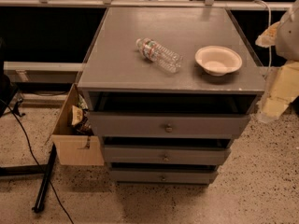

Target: Open bottom drawer

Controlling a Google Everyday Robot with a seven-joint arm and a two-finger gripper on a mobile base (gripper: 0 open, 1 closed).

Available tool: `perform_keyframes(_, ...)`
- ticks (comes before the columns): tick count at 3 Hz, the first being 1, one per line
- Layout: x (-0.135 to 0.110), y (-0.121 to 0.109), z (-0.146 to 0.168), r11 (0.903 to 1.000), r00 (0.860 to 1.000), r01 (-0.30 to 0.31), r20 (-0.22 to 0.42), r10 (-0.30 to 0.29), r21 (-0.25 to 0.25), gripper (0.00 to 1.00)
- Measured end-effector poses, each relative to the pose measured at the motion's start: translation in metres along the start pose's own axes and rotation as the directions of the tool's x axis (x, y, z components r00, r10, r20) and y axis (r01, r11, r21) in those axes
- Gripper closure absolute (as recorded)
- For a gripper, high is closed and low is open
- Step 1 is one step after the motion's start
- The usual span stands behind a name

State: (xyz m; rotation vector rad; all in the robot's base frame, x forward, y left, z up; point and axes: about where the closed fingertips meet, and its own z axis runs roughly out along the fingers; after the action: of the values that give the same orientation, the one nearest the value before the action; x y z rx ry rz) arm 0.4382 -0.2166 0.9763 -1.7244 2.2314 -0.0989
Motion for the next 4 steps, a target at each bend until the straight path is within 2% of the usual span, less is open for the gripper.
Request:
perform_keyframes(2,0.002,0.008,0.012,1.0,1.0,-0.007,0.013,0.007,0.001,0.0)
perform_keyframes(3,0.007,0.022,0.035,0.9998,0.999,-0.019,0.026,0.019,-0.003,0.0)
perform_keyframes(4,0.014,0.041,0.075,0.9996,0.999,-0.025,0.038,0.025,-0.017,0.0)
